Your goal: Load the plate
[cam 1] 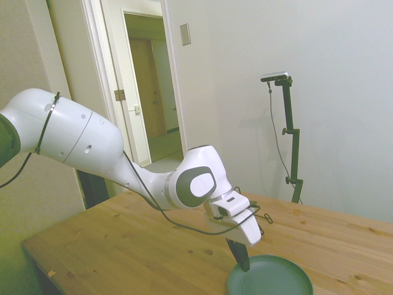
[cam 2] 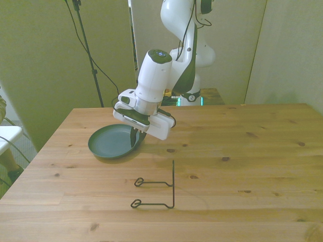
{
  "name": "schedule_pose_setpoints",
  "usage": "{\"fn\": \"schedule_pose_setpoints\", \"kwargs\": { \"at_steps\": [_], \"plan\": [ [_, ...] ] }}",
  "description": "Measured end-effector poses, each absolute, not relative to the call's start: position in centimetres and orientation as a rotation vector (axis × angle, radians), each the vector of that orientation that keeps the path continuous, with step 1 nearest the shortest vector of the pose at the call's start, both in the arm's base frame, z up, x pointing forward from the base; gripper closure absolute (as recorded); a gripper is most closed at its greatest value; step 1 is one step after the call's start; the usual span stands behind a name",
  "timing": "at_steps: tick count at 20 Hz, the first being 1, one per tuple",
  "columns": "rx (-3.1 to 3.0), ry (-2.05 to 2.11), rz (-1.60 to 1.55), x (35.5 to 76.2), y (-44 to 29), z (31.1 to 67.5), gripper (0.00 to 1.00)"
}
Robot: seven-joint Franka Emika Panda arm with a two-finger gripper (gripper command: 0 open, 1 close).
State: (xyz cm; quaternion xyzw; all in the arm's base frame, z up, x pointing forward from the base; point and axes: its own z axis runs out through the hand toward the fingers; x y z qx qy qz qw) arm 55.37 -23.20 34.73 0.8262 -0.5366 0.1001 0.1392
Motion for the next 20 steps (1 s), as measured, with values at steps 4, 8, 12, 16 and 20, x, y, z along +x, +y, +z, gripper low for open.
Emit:
{"fn": "schedule_pose_setpoints", "kwargs": {
  "at_steps": [4, 8, 12, 16, 20],
  "plan": [
    [2.404, -1.541, 0.292, 55.3, -23.4, 35.2, 1.0],
    [2.427, -1.539, 0.308, 55.1, -23.6, 36.4, 1.0],
    [2.459, -1.545, 0.332, 54.8, -23.6, 38.6, 1.0],
    [2.52, -1.554, 0.359, 54.2, -23.5, 41.8, 1.0],
    [2.606, -1.556, 0.399, 53.3, -23.7, 46.3, 1.0]
  ]
}}
